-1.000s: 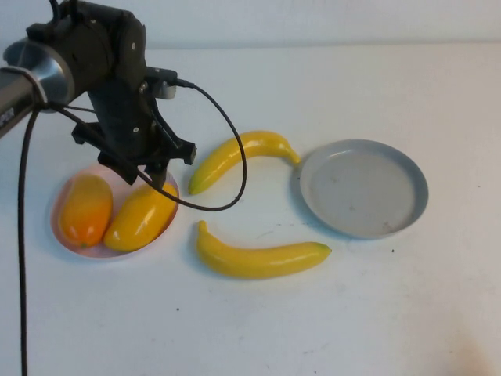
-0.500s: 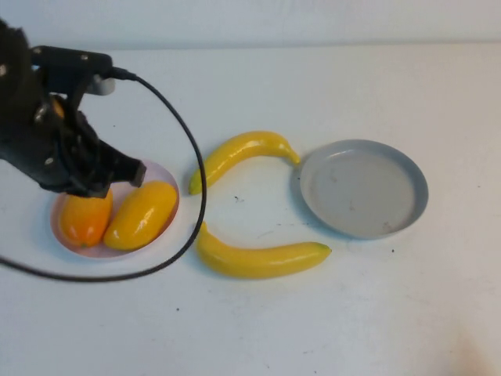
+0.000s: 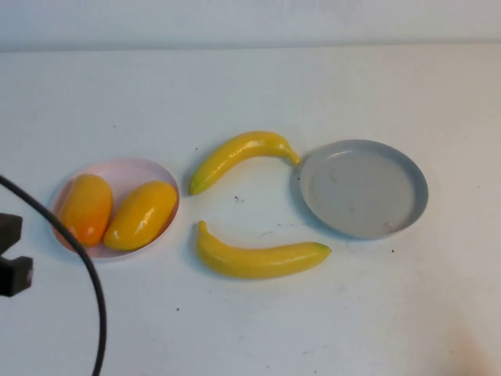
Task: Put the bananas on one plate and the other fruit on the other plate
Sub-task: Put another type of fruit in the right plate
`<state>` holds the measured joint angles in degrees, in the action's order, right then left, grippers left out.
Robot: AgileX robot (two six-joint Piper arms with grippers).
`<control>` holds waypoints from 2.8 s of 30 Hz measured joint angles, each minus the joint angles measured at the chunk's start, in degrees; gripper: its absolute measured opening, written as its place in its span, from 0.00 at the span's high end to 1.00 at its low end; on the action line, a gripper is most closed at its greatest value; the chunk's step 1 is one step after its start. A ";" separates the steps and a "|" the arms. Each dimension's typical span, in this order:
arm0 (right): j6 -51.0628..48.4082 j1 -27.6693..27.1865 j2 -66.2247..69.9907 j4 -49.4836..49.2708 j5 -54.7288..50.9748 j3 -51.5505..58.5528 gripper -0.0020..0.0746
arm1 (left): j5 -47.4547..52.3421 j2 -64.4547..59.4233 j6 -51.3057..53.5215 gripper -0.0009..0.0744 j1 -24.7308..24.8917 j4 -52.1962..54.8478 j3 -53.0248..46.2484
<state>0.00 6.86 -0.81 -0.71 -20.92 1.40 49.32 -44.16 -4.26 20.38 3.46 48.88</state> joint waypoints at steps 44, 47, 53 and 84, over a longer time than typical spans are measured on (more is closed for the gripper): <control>0.00 0.00 0.00 0.00 0.00 0.00 1.00 | -27.80 44.76 3.57 0.99 -13.08 0.62 -50.36; 0.00 0.00 0.00 0.00 0.00 0.00 1.00 | -27.80 44.76 3.57 0.99 -13.08 0.62 -50.36; 0.00 0.00 0.00 0.00 0.00 0.00 1.00 | -27.80 44.76 3.49 0.99 -13.08 0.62 -50.36; 0.00 0.00 0.00 -9.60 10.45 0.00 1.00 | -27.74 44.76 3.45 0.99 -13.08 0.62 -50.36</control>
<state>0.00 6.86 -0.81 -10.31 -10.47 1.40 21.58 0.61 -0.81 7.30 4.08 -1.47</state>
